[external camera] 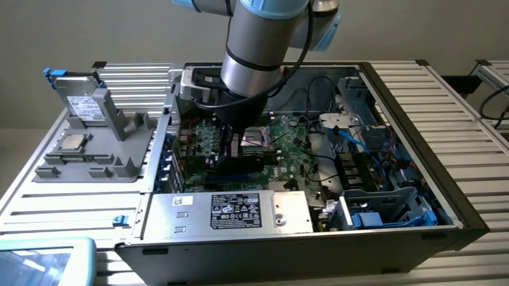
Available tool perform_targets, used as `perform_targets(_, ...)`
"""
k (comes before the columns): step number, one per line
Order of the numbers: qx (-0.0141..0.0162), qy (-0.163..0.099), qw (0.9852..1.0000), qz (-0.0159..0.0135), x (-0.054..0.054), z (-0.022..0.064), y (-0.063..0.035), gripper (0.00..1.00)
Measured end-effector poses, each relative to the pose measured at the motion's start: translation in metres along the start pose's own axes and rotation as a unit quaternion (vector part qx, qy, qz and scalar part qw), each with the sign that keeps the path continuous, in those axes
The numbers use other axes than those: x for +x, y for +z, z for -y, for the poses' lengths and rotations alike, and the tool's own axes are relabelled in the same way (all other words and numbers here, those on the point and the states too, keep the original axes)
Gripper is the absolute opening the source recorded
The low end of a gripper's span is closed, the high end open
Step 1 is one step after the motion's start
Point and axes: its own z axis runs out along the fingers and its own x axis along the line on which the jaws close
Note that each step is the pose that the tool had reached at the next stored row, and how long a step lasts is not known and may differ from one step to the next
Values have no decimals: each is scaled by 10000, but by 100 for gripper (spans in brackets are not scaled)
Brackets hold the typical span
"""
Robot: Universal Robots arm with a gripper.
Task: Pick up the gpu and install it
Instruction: 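Insert the gpu into the slot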
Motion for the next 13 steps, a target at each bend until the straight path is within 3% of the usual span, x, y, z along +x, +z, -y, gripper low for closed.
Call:
perform_targets(4, -1, 3, 10000, -11, -7, -1, -1, 28)
perform_targets(6, -1, 16, 10000, -59, -28, 0, 0, 28)
perform_targets(8, -2, 26, 10000, -87, -35, 1, -1, 28)
perform_targets(13, -4, 68, 9999, -129, -43, 7, 2, 28)
